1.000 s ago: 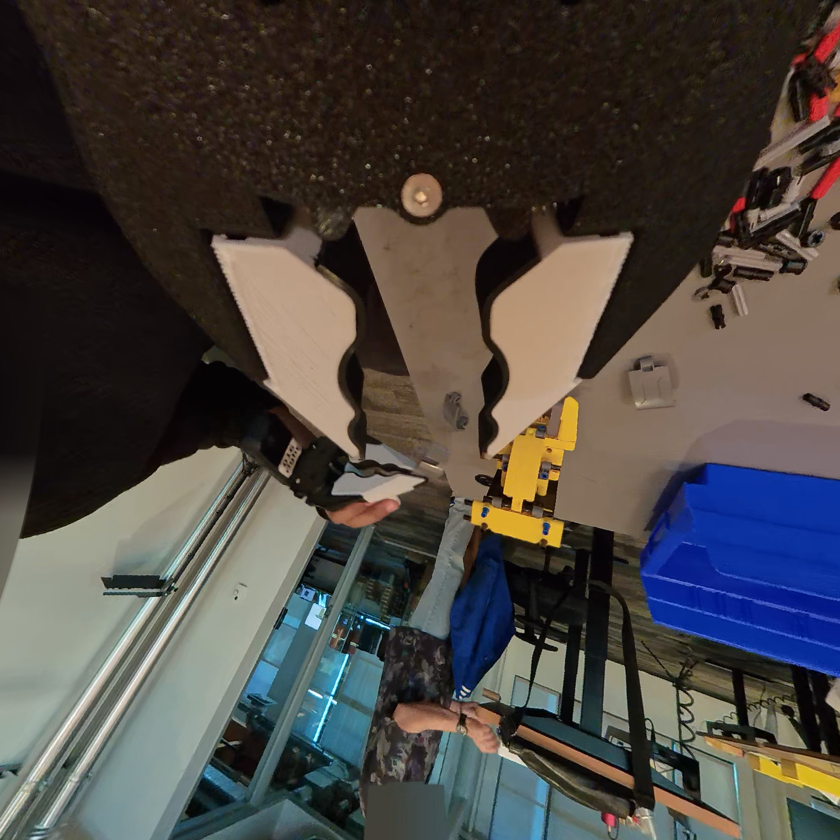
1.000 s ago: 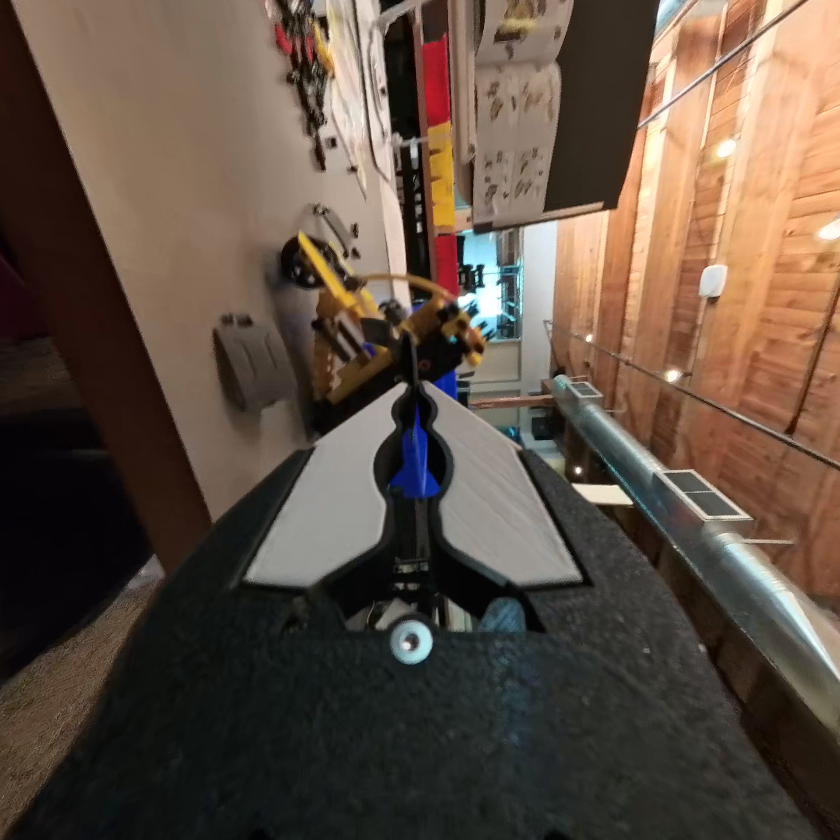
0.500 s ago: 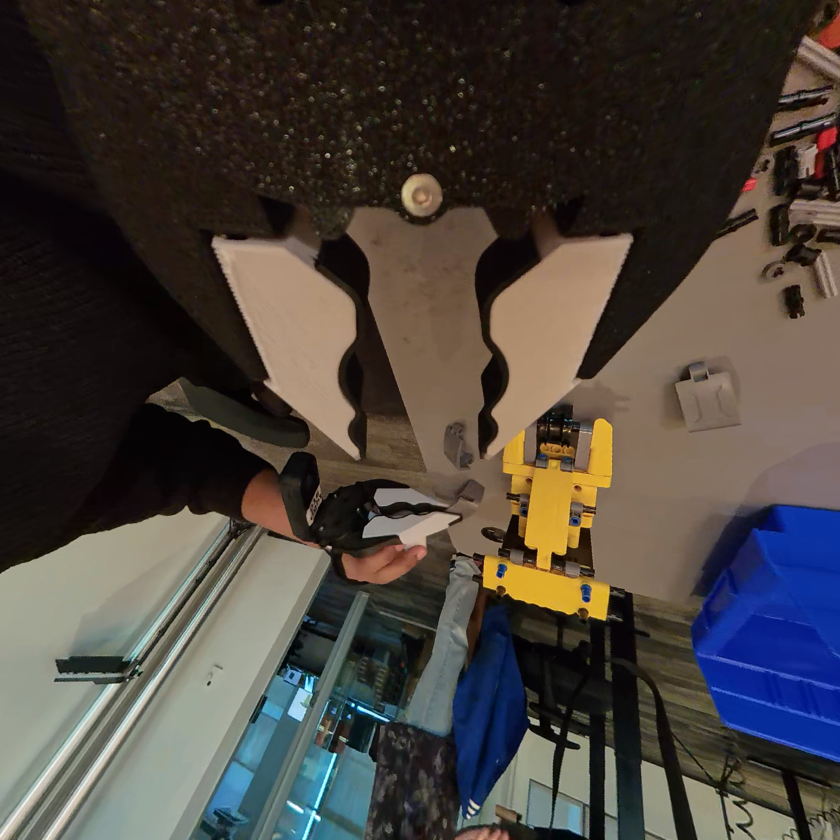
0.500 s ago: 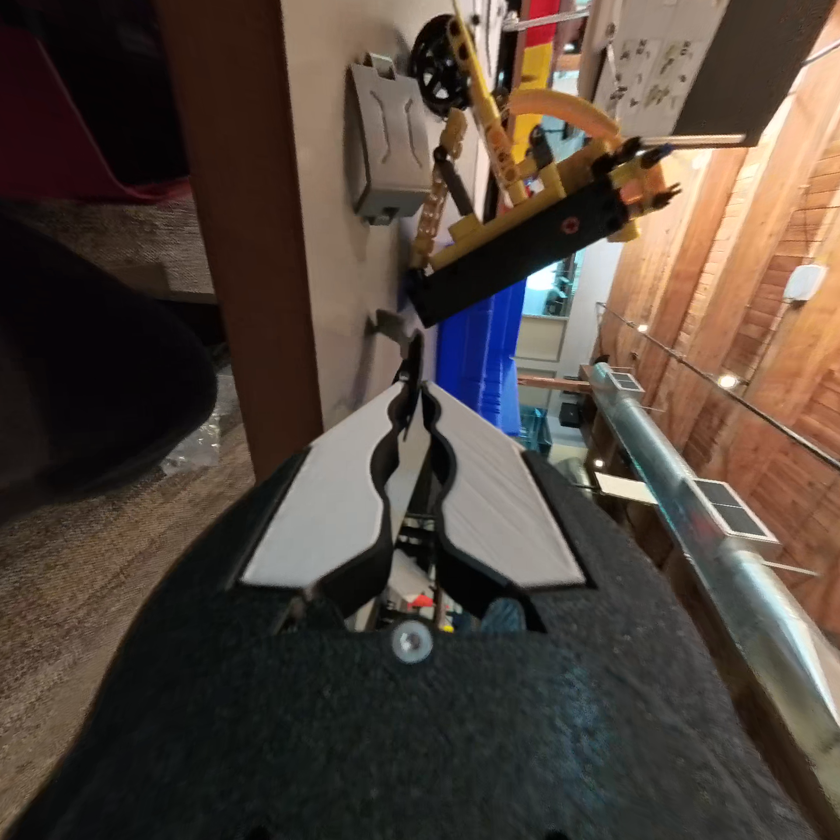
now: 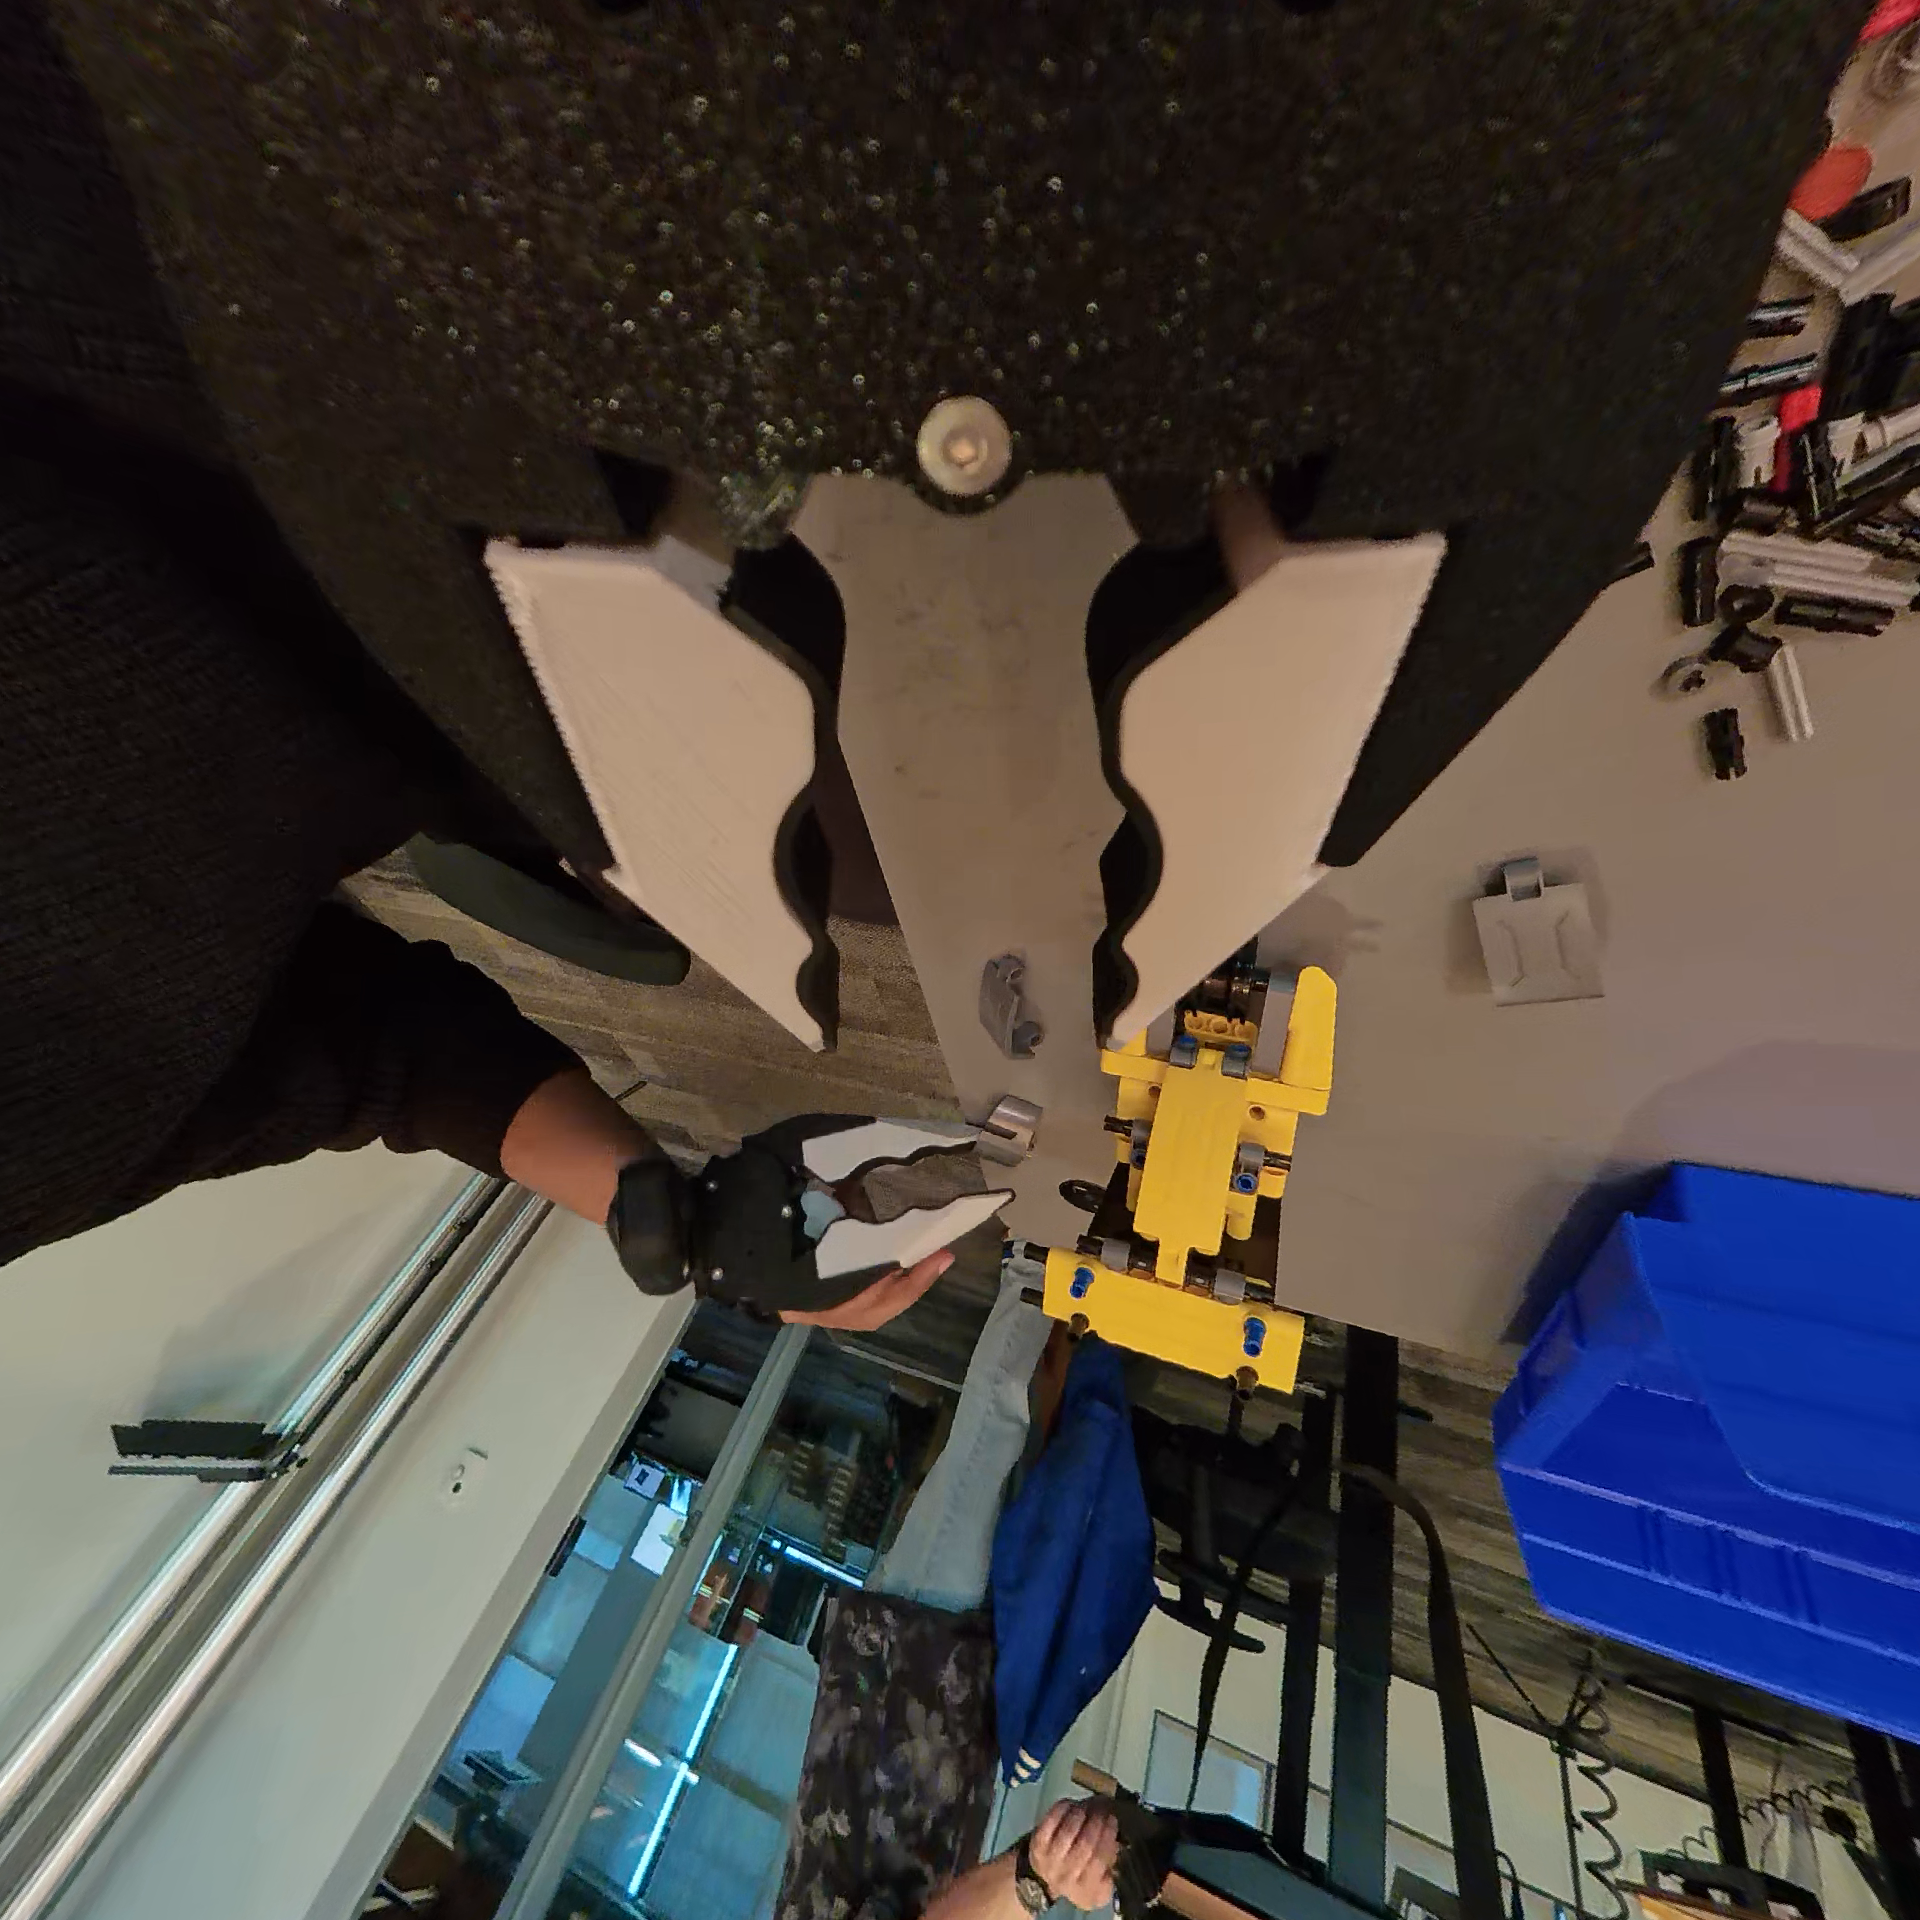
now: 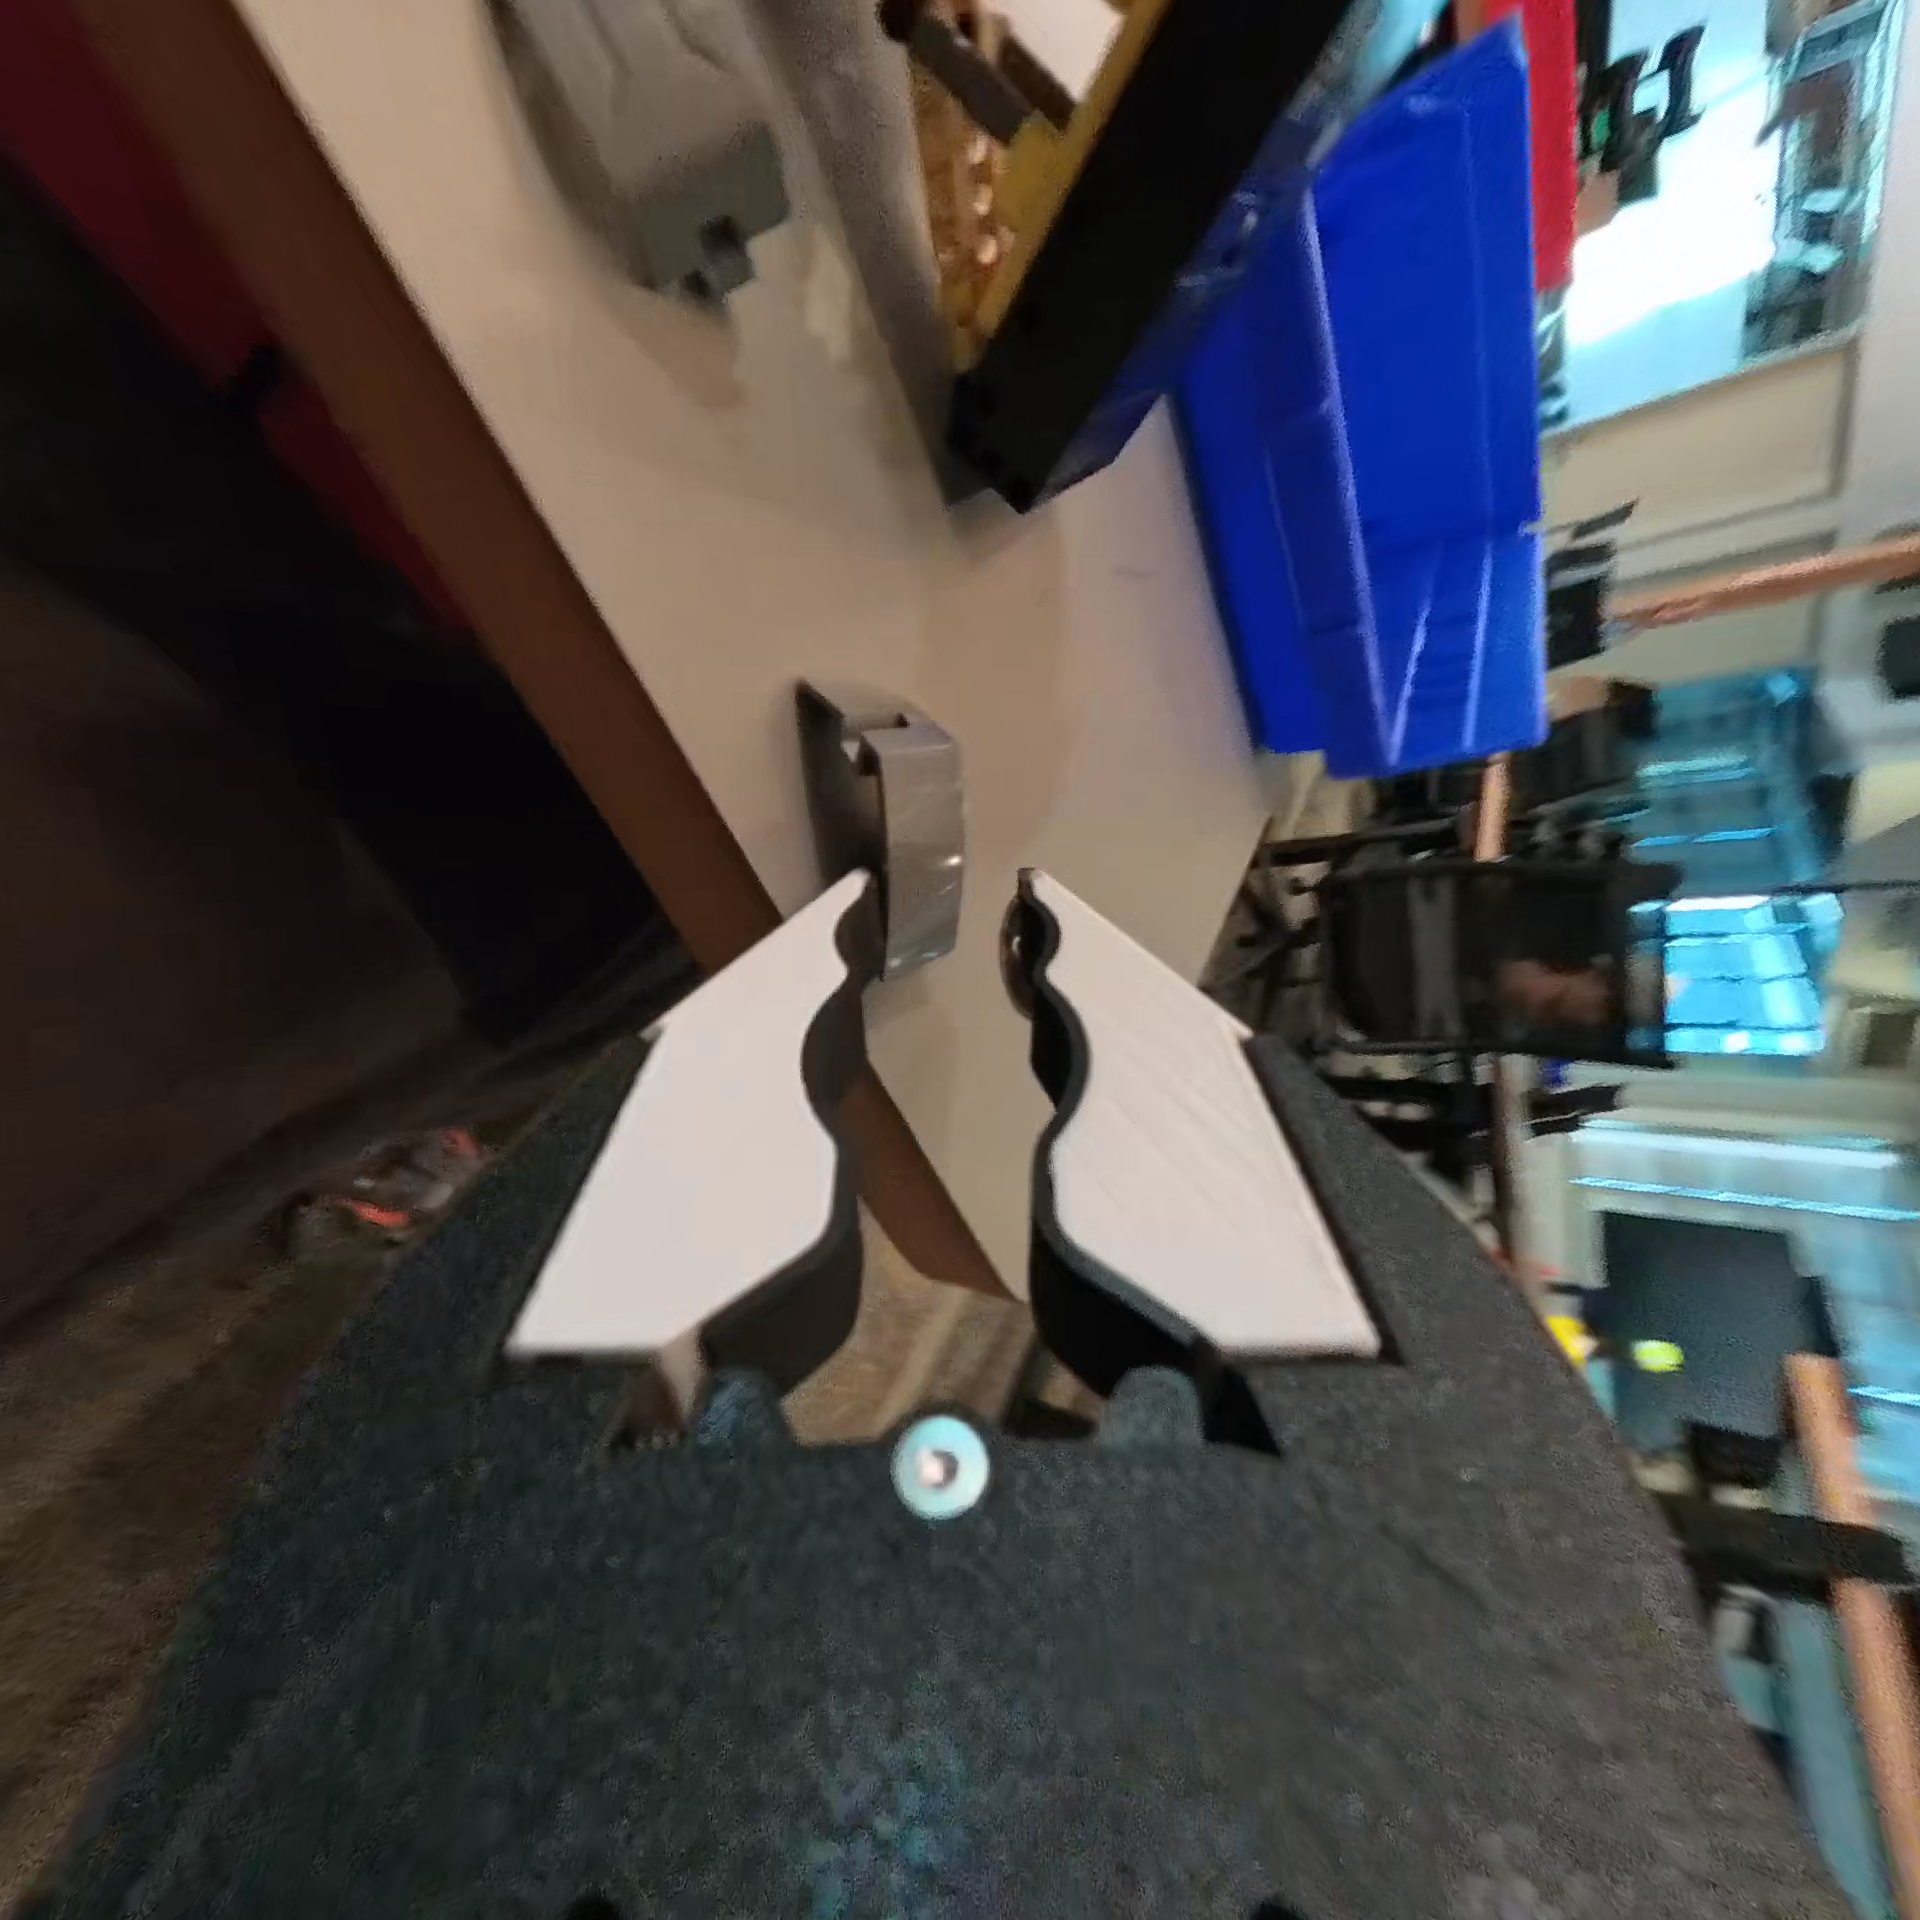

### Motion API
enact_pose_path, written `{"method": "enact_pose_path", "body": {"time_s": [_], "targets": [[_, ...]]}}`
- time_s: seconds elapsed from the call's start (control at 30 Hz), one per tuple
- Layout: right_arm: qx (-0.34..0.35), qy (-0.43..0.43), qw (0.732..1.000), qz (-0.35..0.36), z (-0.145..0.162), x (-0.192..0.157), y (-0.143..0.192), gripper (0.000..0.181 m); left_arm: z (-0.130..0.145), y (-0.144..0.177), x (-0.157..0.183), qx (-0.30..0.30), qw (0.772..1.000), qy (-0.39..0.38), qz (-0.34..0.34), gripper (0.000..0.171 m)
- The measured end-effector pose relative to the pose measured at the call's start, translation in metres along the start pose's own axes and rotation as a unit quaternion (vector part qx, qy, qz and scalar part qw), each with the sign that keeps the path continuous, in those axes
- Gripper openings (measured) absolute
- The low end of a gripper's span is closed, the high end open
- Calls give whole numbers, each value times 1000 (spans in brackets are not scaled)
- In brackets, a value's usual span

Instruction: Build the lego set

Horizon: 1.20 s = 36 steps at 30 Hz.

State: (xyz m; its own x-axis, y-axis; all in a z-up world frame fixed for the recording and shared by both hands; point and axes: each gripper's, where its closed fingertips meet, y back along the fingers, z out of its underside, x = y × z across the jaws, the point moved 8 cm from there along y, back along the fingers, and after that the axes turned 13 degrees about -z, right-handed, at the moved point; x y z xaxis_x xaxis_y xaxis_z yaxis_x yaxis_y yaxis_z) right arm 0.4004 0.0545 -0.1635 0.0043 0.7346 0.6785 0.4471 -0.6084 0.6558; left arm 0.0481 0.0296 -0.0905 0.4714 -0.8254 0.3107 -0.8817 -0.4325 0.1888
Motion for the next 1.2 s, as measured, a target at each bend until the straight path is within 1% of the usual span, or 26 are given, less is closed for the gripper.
{"method": "enact_pose_path", "body": {"time_s": [0.17, 0.33, 0.4, 0.53, 0.63, 0.73, 0.8, 0.83, 0.93, 1.0, 1.03, 1.07, 1.13, 1.2], "targets": [[35, -108, 993, -44, 11, 9, 1, 28, 0, 1, -1, 4, 1000, 0, -3, 49], [42, -159, 982, -92, 17, 18, 0, 29, -2, 4, -2, 13, 1000, 3, -7, 49], [36, -175, 978, -103, 18, 21, -1, 32, -2, 5, -3, 14, 1000, 3, -9, 49], [4, -205, 973, -110, 21, 25, 1, 35, -3, 8, -5, 21, 1000, 4, -15, 49], [-38, -223, 967, -119, 25, 27, 5, 35, -4, 11, -6, 27, 999, 6, -18, 49], [-76, -223, 965, -119, 31, 29, 10, 35, -5, 12, -7, 31, 999, 6, -19, 49], [-98, -223, 965, -95, 38, 32, 14, 35, -6, 13, -7, 34, 999, 7, -21, 49], [-96, -233, 964, -82, 41, 33, 16, 35, -6, 14, -7, 36, 999, 8, -22, 49], [-39, -287, 956, -52, 41, 37, 23, 35, -7, 16, -9, 43, 999, 11, -28, 48], [-3, -328, 945, -6, 37, 44, 32, 35, -8, 17, -12, 47, 998, 14, -39, 49], [23, -349, 937, 13, 30, 46, 37, 35, -8, 17, -14, 48, 998, 17, -49, 49], [60, -366, 928, 24, 18, 46, 41, 35, -8, 18, -17, 49, 997, 21, -60, 49], [166, -383, 909, 15, -21, 39, 47, 34, -8, 19, -22, 53, 995, 32, -75, 48], [272, -370, 887, -38, -72, 22, 44, 34, -8, 19, -24, 56, 995, 38, -80, 48]]}}
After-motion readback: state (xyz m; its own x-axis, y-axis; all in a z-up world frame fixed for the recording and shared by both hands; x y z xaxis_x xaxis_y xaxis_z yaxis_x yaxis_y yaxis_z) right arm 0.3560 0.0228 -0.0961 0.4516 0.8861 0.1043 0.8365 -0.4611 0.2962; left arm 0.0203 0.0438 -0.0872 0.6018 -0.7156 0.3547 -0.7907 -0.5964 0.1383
